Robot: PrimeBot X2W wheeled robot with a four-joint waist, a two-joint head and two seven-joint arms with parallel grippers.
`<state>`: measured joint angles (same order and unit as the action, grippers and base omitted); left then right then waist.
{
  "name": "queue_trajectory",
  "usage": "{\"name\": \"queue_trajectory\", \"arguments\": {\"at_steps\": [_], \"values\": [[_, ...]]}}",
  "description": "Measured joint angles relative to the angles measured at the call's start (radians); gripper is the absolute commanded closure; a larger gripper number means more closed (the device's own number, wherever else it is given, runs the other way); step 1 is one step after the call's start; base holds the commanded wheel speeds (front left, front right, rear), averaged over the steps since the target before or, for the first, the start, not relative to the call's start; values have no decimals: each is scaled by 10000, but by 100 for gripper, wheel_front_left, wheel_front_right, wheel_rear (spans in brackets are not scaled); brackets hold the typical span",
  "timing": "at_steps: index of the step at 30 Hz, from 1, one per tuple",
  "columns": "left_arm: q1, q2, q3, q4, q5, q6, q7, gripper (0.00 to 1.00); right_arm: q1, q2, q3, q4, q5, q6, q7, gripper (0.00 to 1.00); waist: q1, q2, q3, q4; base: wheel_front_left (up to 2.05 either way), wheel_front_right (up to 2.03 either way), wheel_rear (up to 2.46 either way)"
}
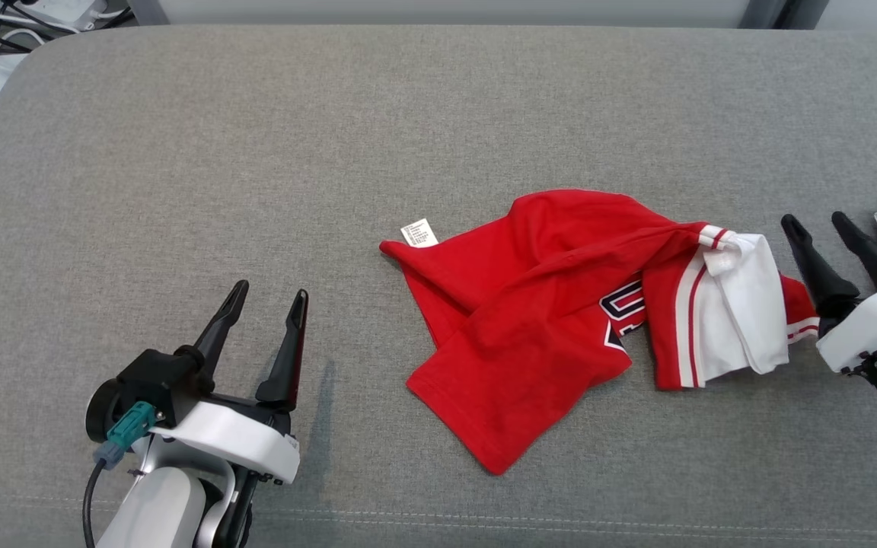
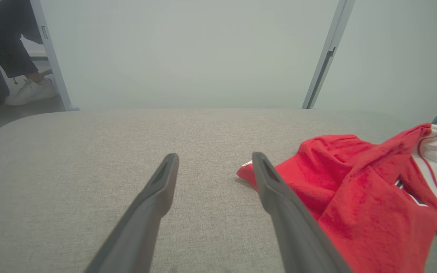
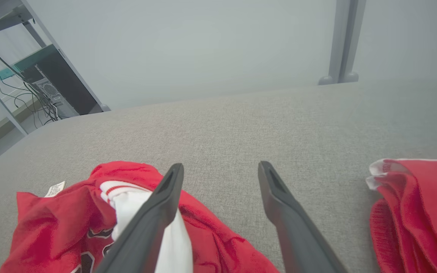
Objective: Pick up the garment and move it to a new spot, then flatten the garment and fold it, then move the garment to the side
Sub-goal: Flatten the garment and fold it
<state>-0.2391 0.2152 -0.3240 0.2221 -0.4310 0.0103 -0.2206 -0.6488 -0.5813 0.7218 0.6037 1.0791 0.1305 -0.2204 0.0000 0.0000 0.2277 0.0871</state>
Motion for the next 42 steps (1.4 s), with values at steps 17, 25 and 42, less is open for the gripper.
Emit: {"name": "queue_trajectory", "arguments": {"at_steps": [17,25,42], "values": [[899,663,349,-863,107,673,104,0,3500,1402,-6211,-3386,-6050,0,-282,0,0,1,-893,-712,0,0,0],[1618,840,477,-1239,165,1070,150,0,5993,3304,-6863,-4938,-8232,0,-132,0,0,1,-1299,-735,0,0,0],[2974,1080,673,-1902,-4,1592,357,0,8016,4546,-6840,-5831,-9125,0,366,0,0,1,-2245,-874,0,0,0]]}}
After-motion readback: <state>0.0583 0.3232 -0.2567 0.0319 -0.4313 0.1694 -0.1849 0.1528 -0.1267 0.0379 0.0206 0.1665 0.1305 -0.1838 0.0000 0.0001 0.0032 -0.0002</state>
